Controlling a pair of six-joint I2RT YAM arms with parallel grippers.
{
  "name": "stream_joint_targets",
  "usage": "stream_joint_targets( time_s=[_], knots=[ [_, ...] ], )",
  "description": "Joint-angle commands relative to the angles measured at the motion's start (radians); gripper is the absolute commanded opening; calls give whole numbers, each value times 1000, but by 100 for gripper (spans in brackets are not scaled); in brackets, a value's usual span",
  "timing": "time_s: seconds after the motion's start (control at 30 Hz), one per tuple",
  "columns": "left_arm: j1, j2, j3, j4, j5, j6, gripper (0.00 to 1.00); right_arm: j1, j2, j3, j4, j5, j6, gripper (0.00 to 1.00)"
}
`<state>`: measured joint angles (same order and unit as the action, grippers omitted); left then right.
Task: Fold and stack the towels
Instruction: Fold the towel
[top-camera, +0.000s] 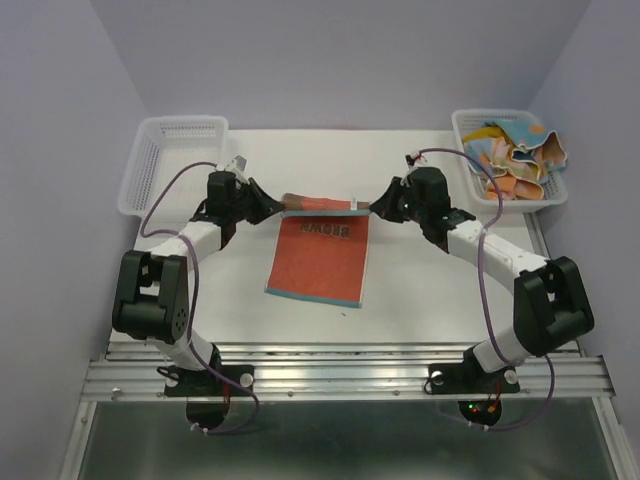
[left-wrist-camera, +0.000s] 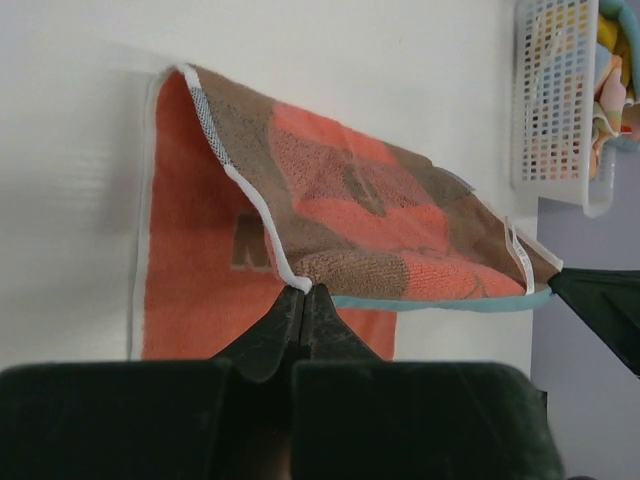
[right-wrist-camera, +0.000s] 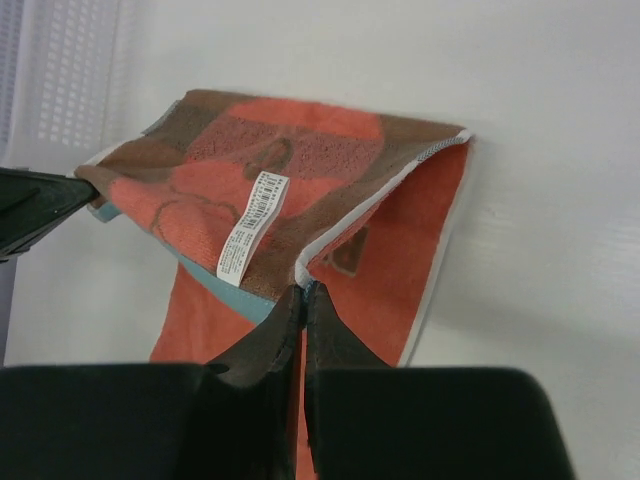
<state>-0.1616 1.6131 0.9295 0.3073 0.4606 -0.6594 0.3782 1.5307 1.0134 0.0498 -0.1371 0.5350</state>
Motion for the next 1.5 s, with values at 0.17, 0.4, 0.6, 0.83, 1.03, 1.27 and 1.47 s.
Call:
stream_joint_targets(
  time_s=[0.17,0.4,0.6,0.83,1.03,1.27,1.47],
  knots=[
    [-19,-255,-205,-120,-114,4,0,140,-208,-222,-34,131,146,1],
    [-46,-393,-310,-188,-149,-35,0,251,-314,-332,-79,206,217,1],
    [-59,-464,-385,-263,-192,-49,0,330,-394,-403,-96,238,258,1],
    [-65,-473,-408,-332,-208,-37,0,369,-422,-475,-103,226,299,1],
    [-72,-483,-400,-404,-226,-28,0,413,-429,-519,-114,222,324,2],
    [-79,-460,-370,-494,-257,-25,0,439,-432,-550,-104,199,349,5],
    [-87,-426,-363,-511,-263,-23,2,458,-397,-585,-61,179,367,5]
  ],
)
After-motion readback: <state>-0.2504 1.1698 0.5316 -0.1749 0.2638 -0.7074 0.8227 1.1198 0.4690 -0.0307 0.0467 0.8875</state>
